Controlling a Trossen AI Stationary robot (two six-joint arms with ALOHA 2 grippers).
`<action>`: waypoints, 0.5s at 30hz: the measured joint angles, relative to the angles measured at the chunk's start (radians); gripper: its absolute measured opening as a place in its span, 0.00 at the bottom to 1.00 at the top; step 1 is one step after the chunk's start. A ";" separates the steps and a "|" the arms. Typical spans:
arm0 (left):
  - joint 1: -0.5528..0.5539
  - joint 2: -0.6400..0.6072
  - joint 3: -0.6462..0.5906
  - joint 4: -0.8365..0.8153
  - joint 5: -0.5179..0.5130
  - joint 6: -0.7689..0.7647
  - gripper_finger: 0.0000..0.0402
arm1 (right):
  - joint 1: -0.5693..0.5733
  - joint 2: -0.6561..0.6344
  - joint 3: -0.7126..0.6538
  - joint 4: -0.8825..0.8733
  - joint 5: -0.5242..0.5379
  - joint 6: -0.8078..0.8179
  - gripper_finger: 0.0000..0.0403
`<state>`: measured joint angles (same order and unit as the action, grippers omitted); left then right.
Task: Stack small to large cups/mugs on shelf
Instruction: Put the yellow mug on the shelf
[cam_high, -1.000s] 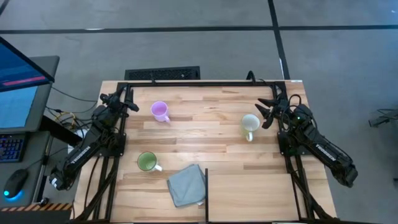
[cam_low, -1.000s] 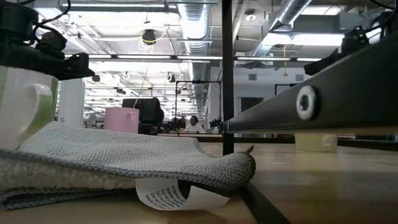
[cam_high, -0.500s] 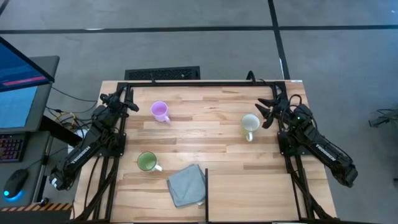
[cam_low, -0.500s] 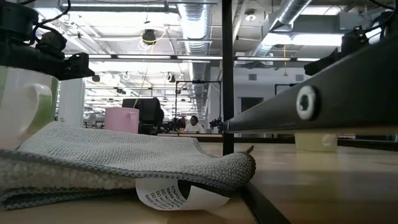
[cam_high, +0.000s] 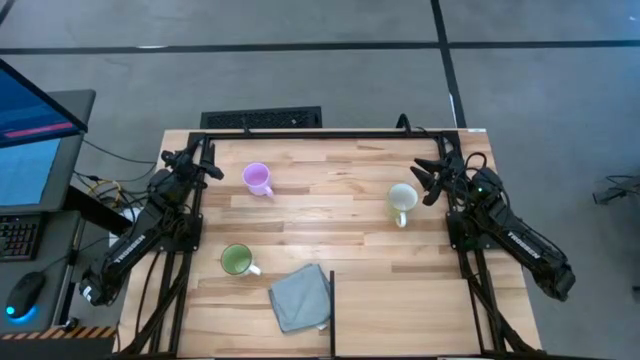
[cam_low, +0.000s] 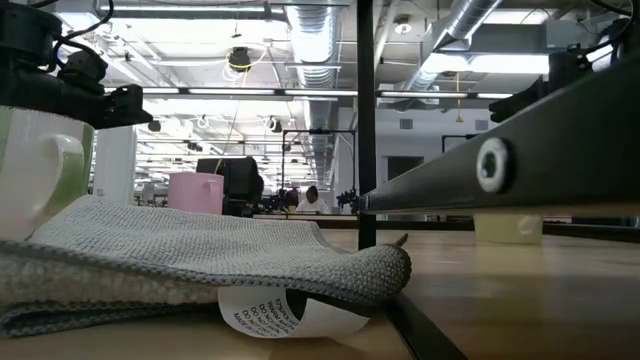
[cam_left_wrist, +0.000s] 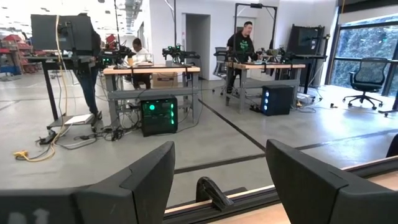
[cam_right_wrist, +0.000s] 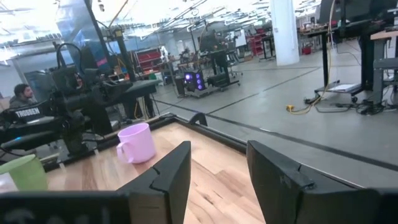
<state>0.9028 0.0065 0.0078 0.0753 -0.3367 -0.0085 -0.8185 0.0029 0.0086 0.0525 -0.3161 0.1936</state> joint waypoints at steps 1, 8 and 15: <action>0.000 0.000 0.000 0.000 0.000 -0.003 0.60 | 0.000 0.000 0.000 0.000 0.000 0.000 0.44; 0.000 0.000 0.000 0.000 0.000 -0.005 0.60 | 0.000 0.000 0.000 0.000 0.000 0.000 0.44; 0.000 0.000 0.000 0.000 0.001 -0.007 0.60 | 0.000 0.000 0.000 0.000 0.000 0.000 0.44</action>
<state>0.9028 0.0063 0.0082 0.0750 -0.3359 -0.0151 -0.8185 0.0029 0.0084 0.0523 -0.3161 0.1932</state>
